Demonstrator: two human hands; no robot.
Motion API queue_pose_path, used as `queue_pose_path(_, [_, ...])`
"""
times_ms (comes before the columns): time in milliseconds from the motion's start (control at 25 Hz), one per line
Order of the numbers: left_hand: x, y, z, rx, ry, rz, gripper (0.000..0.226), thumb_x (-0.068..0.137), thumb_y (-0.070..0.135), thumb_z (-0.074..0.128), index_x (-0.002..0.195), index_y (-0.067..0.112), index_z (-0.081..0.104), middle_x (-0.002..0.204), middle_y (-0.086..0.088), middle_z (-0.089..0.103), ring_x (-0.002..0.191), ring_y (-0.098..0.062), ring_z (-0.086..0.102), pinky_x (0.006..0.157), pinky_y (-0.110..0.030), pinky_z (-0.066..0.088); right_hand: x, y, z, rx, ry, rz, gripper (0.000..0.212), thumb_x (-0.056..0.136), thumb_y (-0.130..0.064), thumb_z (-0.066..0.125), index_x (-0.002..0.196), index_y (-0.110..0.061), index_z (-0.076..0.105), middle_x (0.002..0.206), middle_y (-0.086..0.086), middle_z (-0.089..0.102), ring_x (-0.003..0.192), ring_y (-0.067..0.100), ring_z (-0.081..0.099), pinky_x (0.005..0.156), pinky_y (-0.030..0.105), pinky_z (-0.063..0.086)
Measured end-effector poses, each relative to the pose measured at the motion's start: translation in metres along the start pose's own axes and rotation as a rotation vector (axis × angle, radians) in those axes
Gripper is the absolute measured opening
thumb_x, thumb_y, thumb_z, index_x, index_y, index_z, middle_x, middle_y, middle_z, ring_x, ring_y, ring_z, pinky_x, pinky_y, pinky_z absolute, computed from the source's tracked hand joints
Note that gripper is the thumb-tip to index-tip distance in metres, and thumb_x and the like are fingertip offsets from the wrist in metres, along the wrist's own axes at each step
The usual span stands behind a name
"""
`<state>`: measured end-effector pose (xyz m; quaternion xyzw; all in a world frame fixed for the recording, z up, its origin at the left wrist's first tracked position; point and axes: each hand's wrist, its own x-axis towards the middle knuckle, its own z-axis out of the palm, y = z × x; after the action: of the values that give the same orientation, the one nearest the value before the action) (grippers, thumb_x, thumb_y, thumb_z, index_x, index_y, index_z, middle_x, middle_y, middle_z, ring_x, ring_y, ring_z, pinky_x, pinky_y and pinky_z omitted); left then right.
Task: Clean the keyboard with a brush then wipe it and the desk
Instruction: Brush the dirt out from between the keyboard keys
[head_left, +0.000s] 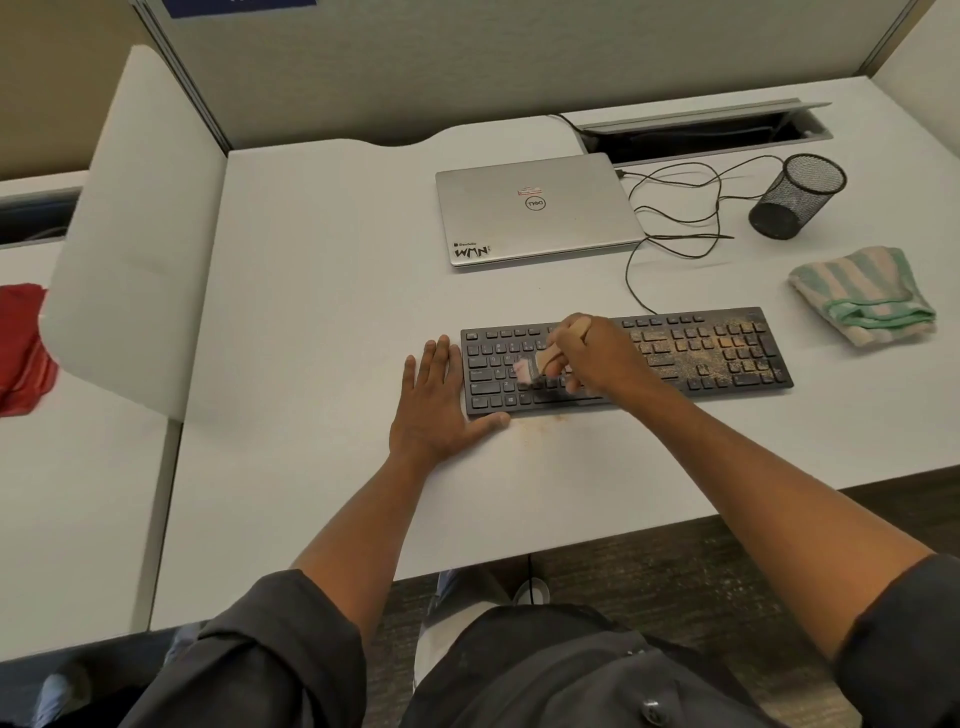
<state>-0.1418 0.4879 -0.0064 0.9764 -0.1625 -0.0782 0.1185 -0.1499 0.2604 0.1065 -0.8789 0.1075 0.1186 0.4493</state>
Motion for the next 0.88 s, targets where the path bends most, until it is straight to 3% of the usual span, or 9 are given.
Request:
queue_pose_path(120, [0.000, 0.001, 0.000, 0.003, 0.002, 0.004, 0.127, 0.073, 0.097, 0.025, 0.162, 0.010, -0.002, 0.170, -0.009, -0.007, 0.156, -0.020, -0.015, 0.126, -0.047, -0.009, -0.005, 0.000, 0.005, -0.057, -0.031, 0.013, 0.031, 0.100, -0.019, 0.043, 0.086, -0.007, 0.069, 0.066, 0.007, 0.074, 0.051, 0.023, 0.065, 0.041, 0.019, 0.042])
queue_pose_path(240, [0.000, 0.000, 0.000, -0.001, 0.003, 0.004, 0.127, 0.074, 0.097, 0.025, 0.162, 0.010, -0.003, 0.170, -0.009, -0.008, 0.156, -0.020, -0.015, 0.126, -0.046, -0.009, -0.011, -0.003, 0.008, 0.069, 0.047, -0.054, 0.024, 0.102, -0.022, 0.045, 0.097, -0.013, 0.066, 0.075, 0.004, 0.075, 0.053, 0.016, 0.063, 0.042, 0.016, 0.041])
queue_pose_path(320, [-0.001, 0.000, -0.001, 0.001, 0.001, 0.009, 0.126, 0.074, 0.096, 0.027, 0.162, 0.011, -0.004, 0.170, -0.009, -0.009, 0.156, -0.020, -0.016, 0.126, -0.046, -0.009, -0.017, -0.001, 0.014, 0.020, 0.055, -0.081, 0.024, 0.102, -0.024, 0.045, 0.100, -0.017, 0.067, 0.077, 0.000, 0.075, 0.054, 0.013, 0.063, 0.048, 0.022, 0.047])
queue_pose_path(480, [-0.001, 0.001, -0.002, 0.003, 0.002, 0.008, 0.126, 0.073, 0.096, 0.025, 0.162, 0.011, -0.004, 0.170, -0.009, -0.009, 0.156, -0.020, -0.016, 0.126, -0.046, -0.010, -0.020, 0.006, 0.020, -0.099, 0.081, -0.080, 0.031, 0.098, -0.025, 0.044, 0.086, -0.014, 0.071, 0.069, 0.001, 0.074, 0.062, 0.020, 0.069, 0.069, 0.044, 0.059])
queue_pose_path(680, [-0.001, 0.000, -0.002, 0.004, -0.018, 0.004, 0.127, 0.075, 0.096, 0.028, 0.162, 0.010, -0.005, 0.170, -0.009, -0.012, 0.155, -0.020, -0.018, 0.126, -0.046, -0.010, -0.030, 0.008, 0.027, 0.023, 0.116, -0.072, 0.023, 0.100, -0.029, 0.046, 0.097, -0.025, 0.069, 0.077, -0.003, 0.075, 0.067, 0.014, 0.067, 0.074, 0.038, 0.057])
queue_pose_path(880, [-0.001, -0.004, -0.003, -0.028, -0.012, 0.021, 0.124, 0.076, 0.093, 0.027, 0.162, 0.009, -0.003, 0.170, -0.008, -0.010, 0.156, -0.019, -0.016, 0.126, -0.044, -0.011, -0.037, 0.025, 0.019, -0.066, 0.333, 0.019, 0.038, 0.088, -0.046, 0.034, 0.092, -0.027, 0.066, 0.078, -0.001, 0.073, 0.077, 0.022, 0.069, 0.072, 0.043, 0.057])
